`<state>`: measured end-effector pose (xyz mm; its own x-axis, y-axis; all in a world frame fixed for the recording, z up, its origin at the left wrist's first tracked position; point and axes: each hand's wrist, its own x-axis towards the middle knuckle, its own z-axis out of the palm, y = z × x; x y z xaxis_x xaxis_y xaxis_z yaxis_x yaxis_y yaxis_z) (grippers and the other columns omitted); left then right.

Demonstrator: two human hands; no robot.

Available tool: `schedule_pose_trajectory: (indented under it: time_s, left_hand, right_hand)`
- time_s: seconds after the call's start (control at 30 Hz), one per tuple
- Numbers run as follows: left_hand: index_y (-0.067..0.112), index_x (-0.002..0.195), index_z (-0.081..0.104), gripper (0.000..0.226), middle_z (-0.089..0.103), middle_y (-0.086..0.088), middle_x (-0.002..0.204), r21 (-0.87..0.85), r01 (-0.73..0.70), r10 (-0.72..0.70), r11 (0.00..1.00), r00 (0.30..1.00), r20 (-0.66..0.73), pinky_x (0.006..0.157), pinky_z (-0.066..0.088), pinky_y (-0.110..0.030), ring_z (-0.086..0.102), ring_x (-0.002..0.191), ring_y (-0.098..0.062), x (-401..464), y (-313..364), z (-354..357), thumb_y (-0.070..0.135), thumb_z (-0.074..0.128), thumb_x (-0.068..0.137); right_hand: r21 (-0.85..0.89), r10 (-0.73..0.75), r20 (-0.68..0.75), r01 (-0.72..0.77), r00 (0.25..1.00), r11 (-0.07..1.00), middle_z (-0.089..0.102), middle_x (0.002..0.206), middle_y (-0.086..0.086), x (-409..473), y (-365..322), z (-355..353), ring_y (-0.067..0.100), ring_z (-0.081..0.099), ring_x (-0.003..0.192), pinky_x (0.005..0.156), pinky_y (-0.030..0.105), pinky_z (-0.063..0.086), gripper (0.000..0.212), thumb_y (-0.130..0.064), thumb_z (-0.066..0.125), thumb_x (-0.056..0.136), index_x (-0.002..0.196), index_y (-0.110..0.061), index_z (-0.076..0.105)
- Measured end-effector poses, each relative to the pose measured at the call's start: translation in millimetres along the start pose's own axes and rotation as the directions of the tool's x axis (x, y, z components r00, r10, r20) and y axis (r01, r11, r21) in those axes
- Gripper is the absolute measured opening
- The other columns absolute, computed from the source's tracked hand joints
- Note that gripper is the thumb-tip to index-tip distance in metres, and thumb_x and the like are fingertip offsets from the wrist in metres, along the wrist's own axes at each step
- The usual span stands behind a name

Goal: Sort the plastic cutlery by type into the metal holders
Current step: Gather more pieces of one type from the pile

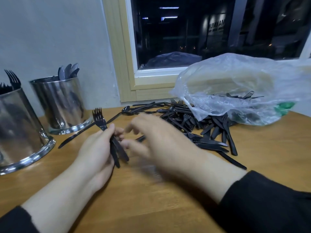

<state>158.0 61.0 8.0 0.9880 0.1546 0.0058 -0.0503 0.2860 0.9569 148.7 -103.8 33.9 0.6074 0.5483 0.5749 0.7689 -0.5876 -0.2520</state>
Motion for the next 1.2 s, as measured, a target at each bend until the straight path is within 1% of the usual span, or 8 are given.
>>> schedule_pose_trajectory:
  time_s: [0.1,0.2,0.4,0.63,0.8,0.93,1.1,1.2]
  left_hand:
    - [0.009,0.102,0.063,0.030,0.046,0.002,0.061,0.048,-0.068,0.068,0.997,0.998,-0.001,0.057,0.045,-0.035,0.050,0.053,-0.017,-6.0,-1.3,1.2,0.032,0.046,0.108]
    - [0.015,0.112,0.062,0.021,0.039,0.007,0.061,0.160,-0.099,0.091,0.982,0.994,0.057,0.043,0.031,-0.024,0.034,0.047,-0.009,-13.3,-10.4,10.7,0.032,0.050,0.107]
    - [0.017,0.089,0.056,0.022,0.044,0.002,0.064,0.313,-0.135,0.099,0.940,0.987,0.130,0.039,0.027,-0.020,0.034,0.044,-0.008,-14.3,-14.9,21.3,0.034,0.056,0.103]
    - [0.012,0.100,0.063,0.025,0.038,0.007,0.053,0.335,-0.106,0.064,0.936,0.989,0.133,0.039,0.022,-0.021,0.028,0.041,-0.009,-22.1,-8.6,21.5,0.035,0.053,0.105]
    - [0.014,0.101,0.057,0.018,0.045,0.000,0.068,0.287,-0.124,0.126,0.950,0.992,0.010,0.037,0.027,-0.021,0.032,0.042,-0.007,-21.1,-6.6,18.3,0.025,0.044,0.108]
    - [0.016,0.101,0.067,0.027,0.051,-0.004,0.075,0.300,-0.203,0.212,0.932,0.977,0.005,0.039,0.031,-0.023,0.036,0.045,-0.010,-22.7,-1.4,16.0,0.023,0.042,0.110]
    - [0.033,0.099,0.068,0.027,0.072,0.010,0.085,0.499,-0.381,0.425,0.778,0.905,0.028,0.075,0.053,-0.028,0.065,0.075,-0.007,-19.4,1.8,11.0,0.030,0.043,0.108]
    - [0.035,0.106,0.067,0.023,0.073,0.020,0.096,0.636,-0.419,0.437,0.649,0.889,0.139,0.079,0.041,-0.003,0.061,0.099,0.010,-21.8,4.8,14.6,0.031,0.044,0.107]
  right_hand:
    - [-0.074,0.206,-0.075,-0.211,0.976,0.975,0.063,0.097,-0.007,0.8,34.7,-32.9,0.015,0.058,0.093,0.082,0.035,0.048,0.019,-0.038,0.060,0.098,0.105,-0.021,0.065]
    - [-0.268,0.441,0.060,-0.412,0.895,0.871,0.068,0.092,-0.005,-10.9,68.6,-62.2,0.016,0.062,0.085,0.077,0.036,0.053,0.021,-0.042,0.059,0.099,0.100,-0.023,0.068]
    - [-0.531,0.652,0.226,-0.470,0.724,0.705,0.067,0.094,-0.003,-35.6,87.1,-81.8,0.015,0.062,0.082,0.076,0.036,0.055,0.032,-0.059,0.060,0.092,0.096,-0.028,0.068]
    - [-0.542,0.683,0.225,-0.493,0.695,0.681,0.073,0.101,0.003,-37.3,90.7,-63.2,0.018,0.067,0.086,0.082,0.037,0.058,0.044,-0.056,0.060,0.093,0.109,-0.017,0.073]
    - [-0.494,0.621,0.148,-0.486,0.770,0.721,0.071,0.110,0.000,-36.8,86.0,-62.9,0.020,0.063,0.097,0.078,0.030,0.049,0.025,-0.033,0.067,0.094,0.118,-0.025,0.070]
    - [-0.336,0.479,-0.105,-0.484,0.872,0.808,0.068,0.096,-0.001,-35.9,92.0,-61.2,0.016,0.058,0.084,0.067,0.024,0.040,0.020,-0.019,0.065,0.095,0.113,-0.020,0.074]
    - [-0.233,0.120,-0.264,-0.184,0.957,0.955,0.061,0.095,-0.006,-34.3,82.6,-66.0,0.011,0.053,0.078,0.070,0.028,0.044,0.017,-0.016,0.062,0.097,0.109,-0.016,0.074]
    - [-0.171,-0.054,-0.217,0.016,0.975,0.985,0.063,0.097,0.000,-34.6,71.5,-56.5,0.007,0.056,0.081,0.074,0.013,0.043,0.020,-0.018,0.058,0.098,0.110,-0.012,0.073]
